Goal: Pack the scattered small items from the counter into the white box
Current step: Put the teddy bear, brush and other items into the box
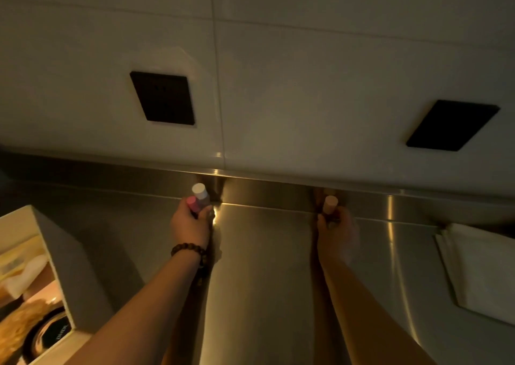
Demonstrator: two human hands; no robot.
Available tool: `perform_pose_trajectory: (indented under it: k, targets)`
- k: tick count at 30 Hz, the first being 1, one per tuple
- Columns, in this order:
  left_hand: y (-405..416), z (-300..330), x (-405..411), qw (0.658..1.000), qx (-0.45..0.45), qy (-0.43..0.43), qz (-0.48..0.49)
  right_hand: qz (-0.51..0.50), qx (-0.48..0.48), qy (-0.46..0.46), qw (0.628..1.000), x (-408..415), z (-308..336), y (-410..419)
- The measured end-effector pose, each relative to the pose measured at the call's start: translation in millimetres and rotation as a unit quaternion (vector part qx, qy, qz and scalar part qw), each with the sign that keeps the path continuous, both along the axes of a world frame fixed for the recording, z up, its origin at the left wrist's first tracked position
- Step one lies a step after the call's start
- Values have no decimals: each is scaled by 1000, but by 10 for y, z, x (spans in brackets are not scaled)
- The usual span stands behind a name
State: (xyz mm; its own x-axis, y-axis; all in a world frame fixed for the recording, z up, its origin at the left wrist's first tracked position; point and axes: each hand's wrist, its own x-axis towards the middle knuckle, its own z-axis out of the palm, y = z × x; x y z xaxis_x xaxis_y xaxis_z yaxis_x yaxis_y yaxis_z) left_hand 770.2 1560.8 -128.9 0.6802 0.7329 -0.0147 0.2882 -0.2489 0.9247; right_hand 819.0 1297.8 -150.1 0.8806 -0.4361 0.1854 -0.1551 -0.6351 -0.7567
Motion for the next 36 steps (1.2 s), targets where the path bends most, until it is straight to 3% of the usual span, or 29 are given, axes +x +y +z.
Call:
perform_pose_trajectory:
  k: [8,11,18,24,36]
  targets:
    - [-202,247,-172,996,-24,3,-90,151,66,-44,985,-170,184,224]
    - [-154,537,-311,994,-8,-23,-111,221,151,-18,963,-318,433,431]
    - [247,1329,-928,988,52,-74,-123,383,189,14,904,-783,1335,1042]
    - [882,1764,-1746,989,104,-73,-74,487,222,22,844,-1341,1885,1692]
    - [2240,1926,-3297,982,179,-10,51,602,154,57,782,-2121,2030,3123]
